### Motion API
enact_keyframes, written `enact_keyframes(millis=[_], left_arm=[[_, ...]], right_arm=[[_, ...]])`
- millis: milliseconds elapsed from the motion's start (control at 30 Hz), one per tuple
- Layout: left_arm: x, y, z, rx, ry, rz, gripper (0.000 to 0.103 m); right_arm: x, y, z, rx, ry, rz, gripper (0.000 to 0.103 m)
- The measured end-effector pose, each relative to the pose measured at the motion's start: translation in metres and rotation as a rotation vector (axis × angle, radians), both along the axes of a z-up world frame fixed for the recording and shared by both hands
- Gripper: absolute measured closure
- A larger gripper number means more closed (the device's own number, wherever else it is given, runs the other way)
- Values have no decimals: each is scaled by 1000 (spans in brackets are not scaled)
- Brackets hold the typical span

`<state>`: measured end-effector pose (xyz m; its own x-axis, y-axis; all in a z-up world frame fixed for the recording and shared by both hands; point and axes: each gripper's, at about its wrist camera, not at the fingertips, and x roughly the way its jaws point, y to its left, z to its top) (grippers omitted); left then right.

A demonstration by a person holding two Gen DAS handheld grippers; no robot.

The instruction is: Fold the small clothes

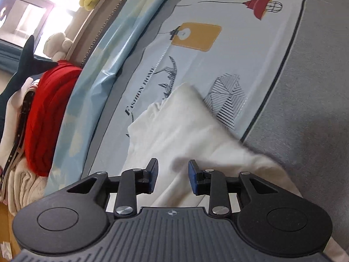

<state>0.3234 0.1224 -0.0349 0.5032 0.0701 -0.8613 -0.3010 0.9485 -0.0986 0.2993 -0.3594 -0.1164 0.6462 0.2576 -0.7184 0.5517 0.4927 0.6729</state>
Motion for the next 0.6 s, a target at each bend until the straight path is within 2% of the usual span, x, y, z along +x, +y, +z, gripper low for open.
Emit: enact_keyframes(millis=[67, 100, 167, 233, 267, 333, 433, 500, 533, 600], left_arm=[[-1, 11, -14, -62, 59, 42, 95], [-2, 13, -15, -49, 61, 53, 95], [-4, 12, -10, -17, 36, 44, 87], [-4, 14, -2, -34, -5, 46, 83], [-3, 14, -1, -42, -14, 44, 83], [-3, 14, 0, -44, -14, 42, 82], [2, 14, -1, -66, -1, 43, 83], [5, 15, -3, -81, 4, 44, 82], [7, 16, -5, -86, 6, 43, 83], [9, 17, -10, -96, 15, 41, 83]], right_arm=[[-2, -1, -4, 0, 30, -11, 70], [-3, -1, -7, -2, 49, -16, 70], [-5, -2, -13, -3, 86, -27, 74], [-8, -4, -18, 0, 121, -37, 78], [-9, -4, -18, -13, 136, -38, 87], [-10, -3, -16, -88, 188, -34, 103], [-17, -6, -11, -205, 244, -74, 103], [-21, -4, 6, -300, 210, -103, 103], [-22, -2, 13, -321, 159, -104, 100], [-20, 3, 25, -298, 44, -60, 100]])
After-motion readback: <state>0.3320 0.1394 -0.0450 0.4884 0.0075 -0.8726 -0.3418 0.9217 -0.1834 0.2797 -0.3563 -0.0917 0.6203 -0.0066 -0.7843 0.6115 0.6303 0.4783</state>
